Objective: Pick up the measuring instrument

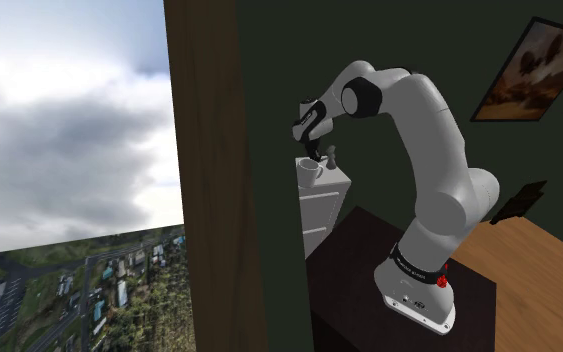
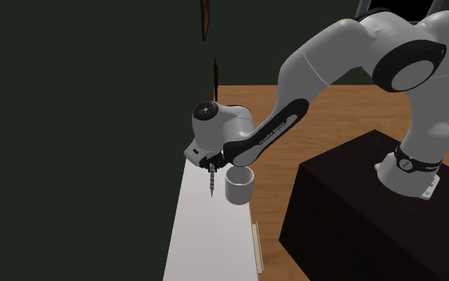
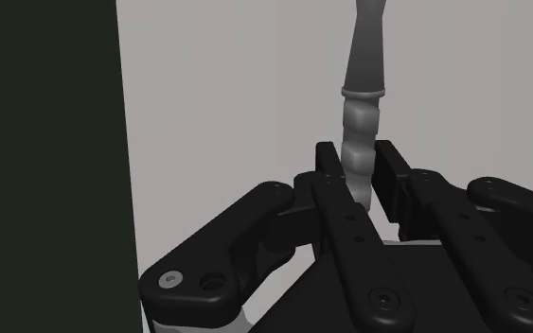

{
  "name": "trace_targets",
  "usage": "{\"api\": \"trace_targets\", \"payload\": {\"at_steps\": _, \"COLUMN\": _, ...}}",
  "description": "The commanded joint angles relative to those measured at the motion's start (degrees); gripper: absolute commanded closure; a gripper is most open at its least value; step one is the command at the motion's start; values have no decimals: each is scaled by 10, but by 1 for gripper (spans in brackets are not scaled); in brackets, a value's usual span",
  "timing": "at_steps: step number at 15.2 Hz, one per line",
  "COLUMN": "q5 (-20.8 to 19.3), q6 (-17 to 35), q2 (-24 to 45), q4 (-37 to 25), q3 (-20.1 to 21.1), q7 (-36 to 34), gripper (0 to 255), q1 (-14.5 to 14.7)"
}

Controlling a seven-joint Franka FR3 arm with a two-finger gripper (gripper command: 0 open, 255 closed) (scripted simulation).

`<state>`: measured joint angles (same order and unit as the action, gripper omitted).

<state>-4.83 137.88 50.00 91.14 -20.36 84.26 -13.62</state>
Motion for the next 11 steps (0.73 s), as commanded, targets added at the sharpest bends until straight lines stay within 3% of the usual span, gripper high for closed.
{"api": "trace_targets", "payload": {"at_steps": 1, "q5": 0, "q6": 0, "q2": 0, "q4": 0, "q3": 0, "q7": 0, "gripper": 255, "q1": 0}}
{"api": "trace_targets", "payload": {"at_steps": 11, "q5": -6, "q6": -38, "q2": -51, "q4": 11, "q3": -9, "q7": 10, "gripper": 255, "q1": 7}}
